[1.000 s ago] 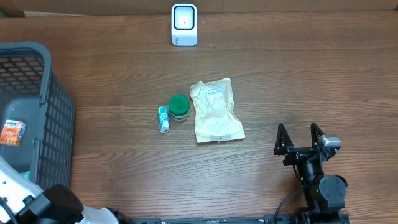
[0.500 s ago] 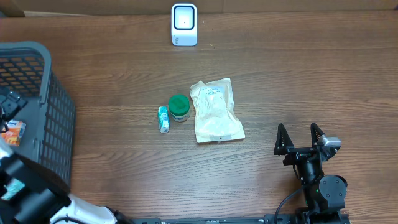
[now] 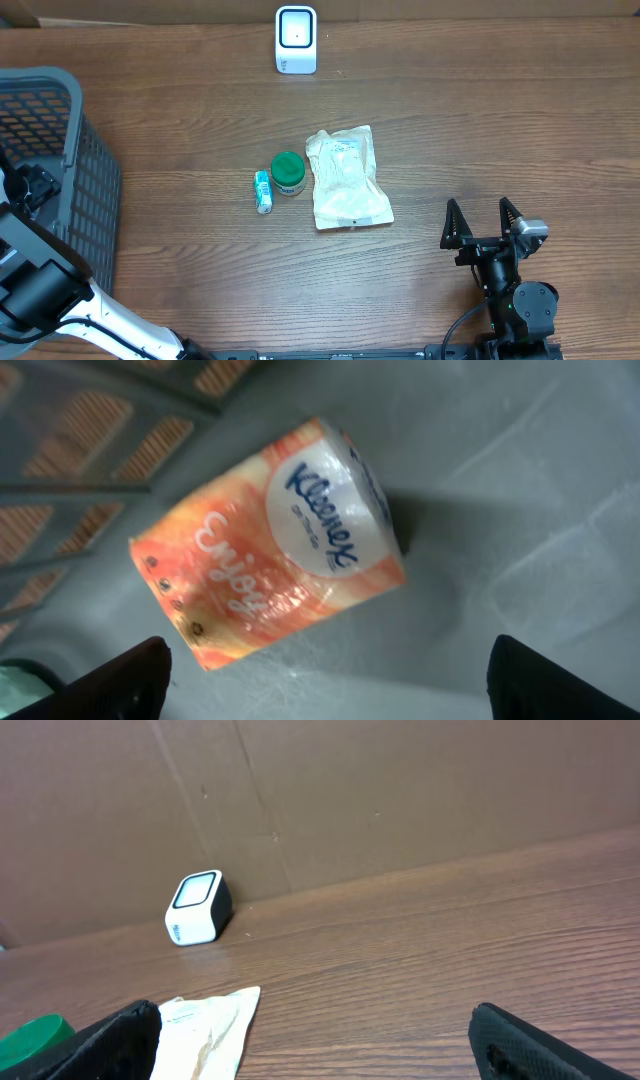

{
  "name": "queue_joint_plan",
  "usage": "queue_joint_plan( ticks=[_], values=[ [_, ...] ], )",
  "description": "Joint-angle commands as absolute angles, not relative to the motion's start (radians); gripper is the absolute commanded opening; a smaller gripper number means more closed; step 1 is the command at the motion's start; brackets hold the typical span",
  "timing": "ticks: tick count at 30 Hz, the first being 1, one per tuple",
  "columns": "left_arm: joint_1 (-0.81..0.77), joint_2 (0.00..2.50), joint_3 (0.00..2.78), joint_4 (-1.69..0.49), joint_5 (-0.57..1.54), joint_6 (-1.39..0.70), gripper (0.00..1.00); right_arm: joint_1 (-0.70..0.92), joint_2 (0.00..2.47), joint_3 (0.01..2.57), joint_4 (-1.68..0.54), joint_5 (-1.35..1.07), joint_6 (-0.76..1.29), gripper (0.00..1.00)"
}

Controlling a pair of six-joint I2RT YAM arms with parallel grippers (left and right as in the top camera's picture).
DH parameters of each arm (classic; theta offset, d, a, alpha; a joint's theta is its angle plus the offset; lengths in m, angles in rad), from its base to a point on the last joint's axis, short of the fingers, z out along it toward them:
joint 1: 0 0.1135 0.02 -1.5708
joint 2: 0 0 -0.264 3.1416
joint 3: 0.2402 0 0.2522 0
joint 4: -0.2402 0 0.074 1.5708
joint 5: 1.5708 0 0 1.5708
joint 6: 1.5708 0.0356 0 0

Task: Scan the item barcode
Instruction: 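Reach into the basket and grasp the orange Kleenex tissue pack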

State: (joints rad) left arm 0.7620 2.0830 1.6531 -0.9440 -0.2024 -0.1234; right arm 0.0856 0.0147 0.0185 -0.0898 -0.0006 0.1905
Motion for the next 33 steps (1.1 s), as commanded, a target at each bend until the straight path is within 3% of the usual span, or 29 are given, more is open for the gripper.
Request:
queue_joint_plan(
  ticks=[1,7,13,18,26,30,33],
  values=[
    [0.773,2.093,1.649,-0.916,-0.245,-0.127,0.87,0.084,0.003,0.008,-0.083,-0.005,0.194,1.00],
    [0.773,2.117,1.649,-0.883,-0.299,-0.127,0.87,0.084,0.003,0.008,-0.083,-0.005,0.194,1.00],
    [0.773,2.146,1.649,-0.875,-0.324,-0.127,0.77,0.084,0.003,0.008,-0.083,-0.005,0.194,1.00],
    [0.773,2.158,1.649,-0.859,-0.323,-0.127,0.76,0.084,0.003,0.008,-0.083,-0.005,0.194,1.00],
    [0.771,2.164,1.649,-0.859,-0.259,-0.127,0.47,0.084,0.003,0.008,-0.083,-0.005,0.194,1.00],
    [0.767,2.165,1.649,-0.871,-0.188,-0.127,0.07,0.084,0.003,0.008,-0.083,-0.005,0.194,1.00],
    [0.762,2.165,1.649,-0.896,-0.186,-0.127,0.04,0.084,0.003,0.008,-0.083,-0.005,0.194,1.00]
  ],
)
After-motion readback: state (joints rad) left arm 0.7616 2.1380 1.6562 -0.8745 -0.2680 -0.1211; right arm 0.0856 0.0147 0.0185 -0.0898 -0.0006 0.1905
